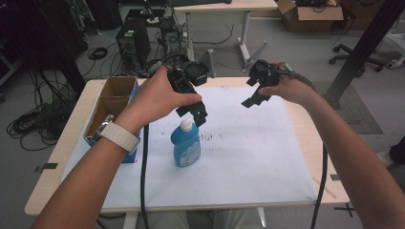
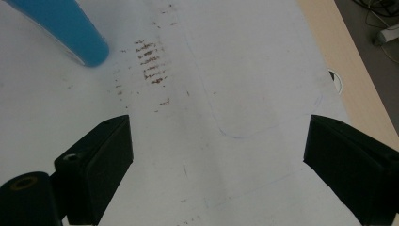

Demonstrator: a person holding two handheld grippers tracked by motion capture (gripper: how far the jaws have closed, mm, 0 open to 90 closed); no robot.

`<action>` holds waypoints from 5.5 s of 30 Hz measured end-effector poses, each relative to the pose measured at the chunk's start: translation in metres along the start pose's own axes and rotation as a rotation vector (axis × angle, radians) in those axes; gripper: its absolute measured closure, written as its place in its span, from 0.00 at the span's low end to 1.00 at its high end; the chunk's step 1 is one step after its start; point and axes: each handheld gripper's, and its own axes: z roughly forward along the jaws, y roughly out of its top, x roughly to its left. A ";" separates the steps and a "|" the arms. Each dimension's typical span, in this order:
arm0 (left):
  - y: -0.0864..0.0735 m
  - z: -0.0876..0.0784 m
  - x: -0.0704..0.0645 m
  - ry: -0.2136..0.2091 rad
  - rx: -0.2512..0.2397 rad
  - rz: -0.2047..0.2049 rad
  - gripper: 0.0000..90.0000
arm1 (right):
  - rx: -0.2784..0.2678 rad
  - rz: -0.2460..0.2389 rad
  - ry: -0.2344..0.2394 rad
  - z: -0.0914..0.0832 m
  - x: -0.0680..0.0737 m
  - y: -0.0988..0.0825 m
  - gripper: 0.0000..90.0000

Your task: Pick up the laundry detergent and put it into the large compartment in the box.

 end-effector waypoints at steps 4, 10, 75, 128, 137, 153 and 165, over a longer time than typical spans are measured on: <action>-0.002 0.009 0.006 -0.003 0.009 -0.008 0.08 | 0.004 -0.001 0.001 0.002 0.000 0.001 0.09; -0.004 0.017 0.010 -0.005 0.006 -0.007 0.08 | 0.006 -0.003 0.003 0.003 0.001 0.002 0.09; -0.011 0.098 0.021 -0.037 0.054 0.064 0.08 | 0.016 -0.005 0.016 0.013 0.000 0.005 0.09; -0.018 0.118 0.028 -0.051 0.061 -0.010 0.27 | 0.021 -0.005 0.023 0.016 0.000 0.003 0.09; -0.018 0.117 0.028 -0.049 0.055 -0.010 0.33 | 0.021 -0.006 0.023 0.017 0.000 0.003 0.09; -0.020 0.116 0.028 -0.035 0.043 -0.003 0.41 | 0.024 -0.007 0.026 0.019 0.001 0.004 0.09; -0.020 0.102 0.026 -0.034 0.052 -0.041 0.41 | 0.028 -0.008 0.026 0.017 0.002 0.003 0.09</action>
